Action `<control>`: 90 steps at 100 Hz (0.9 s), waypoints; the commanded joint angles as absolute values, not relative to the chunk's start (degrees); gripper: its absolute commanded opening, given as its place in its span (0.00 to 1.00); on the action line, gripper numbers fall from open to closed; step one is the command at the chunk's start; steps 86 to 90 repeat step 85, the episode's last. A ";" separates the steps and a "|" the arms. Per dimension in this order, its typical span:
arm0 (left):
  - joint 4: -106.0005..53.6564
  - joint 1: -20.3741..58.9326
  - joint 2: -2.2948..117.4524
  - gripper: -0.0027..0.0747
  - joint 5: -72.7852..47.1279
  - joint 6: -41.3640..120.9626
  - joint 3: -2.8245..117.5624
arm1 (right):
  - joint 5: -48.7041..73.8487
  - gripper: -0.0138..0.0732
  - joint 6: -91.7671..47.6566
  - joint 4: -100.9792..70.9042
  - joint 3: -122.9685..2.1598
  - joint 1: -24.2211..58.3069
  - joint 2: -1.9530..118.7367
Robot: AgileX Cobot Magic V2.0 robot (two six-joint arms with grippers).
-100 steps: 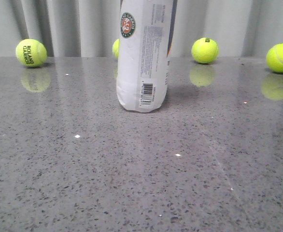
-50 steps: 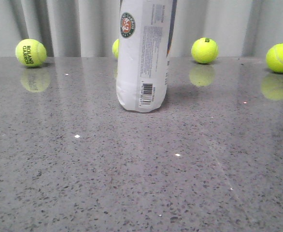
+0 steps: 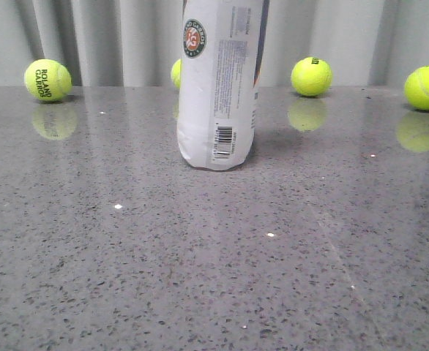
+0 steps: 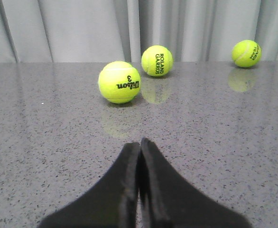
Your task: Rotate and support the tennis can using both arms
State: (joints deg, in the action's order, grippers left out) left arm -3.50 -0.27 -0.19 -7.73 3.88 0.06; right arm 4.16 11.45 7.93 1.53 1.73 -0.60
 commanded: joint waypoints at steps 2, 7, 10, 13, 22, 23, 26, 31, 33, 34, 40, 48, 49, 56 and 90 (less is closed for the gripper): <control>-3.68 -0.16 -2.15 0.01 -3.33 3.30 -2.58 | 2.20 0.08 11.23 7.82 0.59 1.37 -2.26; -3.68 -0.16 -2.15 0.01 -3.33 3.30 -2.58 | 2.67 0.08 11.23 7.82 0.59 1.37 -2.26; -3.68 -0.16 -2.15 0.01 -3.33 3.30 -2.58 | 2.89 0.08 11.23 7.82 0.59 1.37 -2.26; -3.68 -0.16 -2.15 0.01 -3.33 3.30 -2.58 | 2.97 0.08 11.23 7.82 0.59 1.37 -2.26; -3.68 -0.16 -2.15 0.01 -3.33 3.30 -2.58 | 3.15 0.08 11.23 7.82 0.59 1.37 -2.26; -3.68 -0.16 -2.15 0.01 -3.33 3.30 -2.58 | 3.15 0.08 11.23 7.82 0.59 1.37 -2.26; -3.68 -0.16 -2.15 0.01 -3.33 3.30 -2.58 | 3.15 0.08 11.23 7.82 0.59 1.37 -2.26; -3.68 -0.16 -2.15 0.01 -3.33 3.30 -2.58 | 3.15 0.08 11.23 7.82 0.59 1.37 -2.26; -3.68 -0.16 -2.15 0.01 -3.33 3.30 -2.58 | 3.15 0.08 11.23 7.82 0.59 1.37 -2.26; -3.68 -0.16 -2.15 0.01 -3.33 3.30 -2.58 | 3.15 0.08 11.23 7.82 0.59 1.37 -2.26; -3.68 -0.16 -2.15 0.01 -3.33 3.30 -2.58 | 3.15 0.08 11.23 7.82 0.59 1.37 -2.26; -3.68 -0.16 -2.15 0.01 -3.33 3.30 -2.58 | 3.15 0.08 11.23 7.82 0.59 1.37 -2.26; -3.68 -0.16 -2.15 0.01 -3.33 3.30 -2.58 | 3.15 0.08 11.23 7.82 0.59 1.37 -2.26; -3.68 -0.16 -2.15 0.01 -3.33 3.30 -2.58 | 3.15 0.08 11.23 7.82 0.59 1.37 -2.26; -3.68 -0.16 -2.15 0.01 -3.33 3.30 -2.58 | 3.15 0.08 11.23 7.82 0.59 1.37 -2.26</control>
